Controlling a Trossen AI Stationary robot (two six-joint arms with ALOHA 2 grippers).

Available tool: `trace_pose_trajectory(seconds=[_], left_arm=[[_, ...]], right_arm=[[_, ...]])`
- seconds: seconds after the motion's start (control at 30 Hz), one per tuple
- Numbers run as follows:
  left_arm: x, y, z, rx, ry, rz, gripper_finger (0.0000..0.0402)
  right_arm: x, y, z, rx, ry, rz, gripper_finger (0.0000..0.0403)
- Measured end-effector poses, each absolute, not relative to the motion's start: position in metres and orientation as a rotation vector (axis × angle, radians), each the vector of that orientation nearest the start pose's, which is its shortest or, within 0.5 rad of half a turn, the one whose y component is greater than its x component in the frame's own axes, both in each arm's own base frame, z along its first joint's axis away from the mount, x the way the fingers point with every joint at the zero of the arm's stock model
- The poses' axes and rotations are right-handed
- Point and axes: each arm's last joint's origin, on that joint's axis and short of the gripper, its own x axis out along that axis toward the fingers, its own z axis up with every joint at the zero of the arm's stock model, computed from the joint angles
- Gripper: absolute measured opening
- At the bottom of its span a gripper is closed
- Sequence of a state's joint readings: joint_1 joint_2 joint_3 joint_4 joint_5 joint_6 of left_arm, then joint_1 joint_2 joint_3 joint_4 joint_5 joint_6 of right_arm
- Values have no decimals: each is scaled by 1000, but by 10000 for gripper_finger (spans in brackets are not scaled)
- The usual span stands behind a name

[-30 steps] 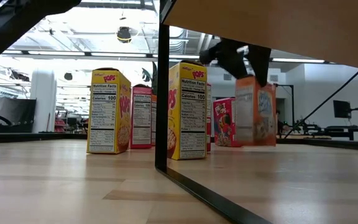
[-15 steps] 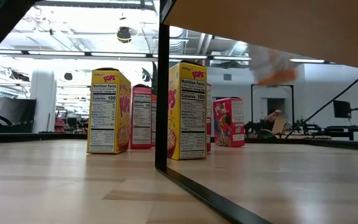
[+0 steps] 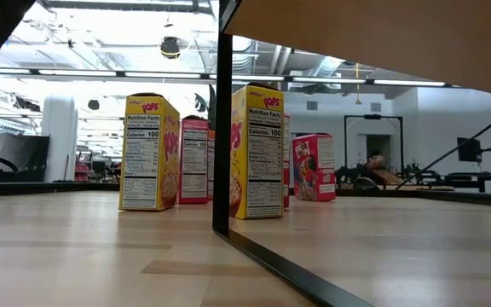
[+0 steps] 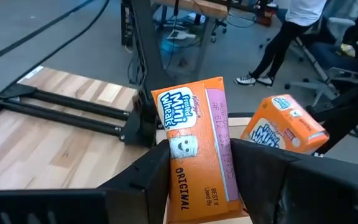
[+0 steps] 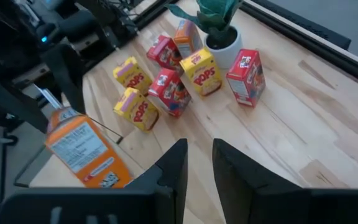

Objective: Stack cereal on shelf
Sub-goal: Put the bottom orange cereal box on the shelf aligned with the other orange cereal box

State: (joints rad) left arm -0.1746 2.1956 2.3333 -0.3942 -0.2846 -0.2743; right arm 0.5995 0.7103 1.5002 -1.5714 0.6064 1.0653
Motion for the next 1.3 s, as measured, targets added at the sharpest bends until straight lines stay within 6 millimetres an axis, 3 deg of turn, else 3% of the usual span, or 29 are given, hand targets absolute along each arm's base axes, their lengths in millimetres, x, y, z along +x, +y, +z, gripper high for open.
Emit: trace_pose_trajectory(seconds=[0.33, 0.57, 0.9, 1.1, 1.3], left_arm=[[488, -110, 387, -178, 230, 139, 144], [500, -132, 356, -192, 279, 157, 144], [497, -144, 355, -241, 266, 188, 144], [505, -160, 335, -267, 288, 157, 144], [503, -164, 334, -270, 291, 170, 144]], right_arm=[[23, -4, 428, 582, 558, -337, 100], [26, -2, 427, 610, 564, -347, 100], [26, -2, 427, 643, 578, -339, 100], [26, -2, 427, 646, 579, -338, 100], [26, -2, 427, 646, 579, -338, 100]])
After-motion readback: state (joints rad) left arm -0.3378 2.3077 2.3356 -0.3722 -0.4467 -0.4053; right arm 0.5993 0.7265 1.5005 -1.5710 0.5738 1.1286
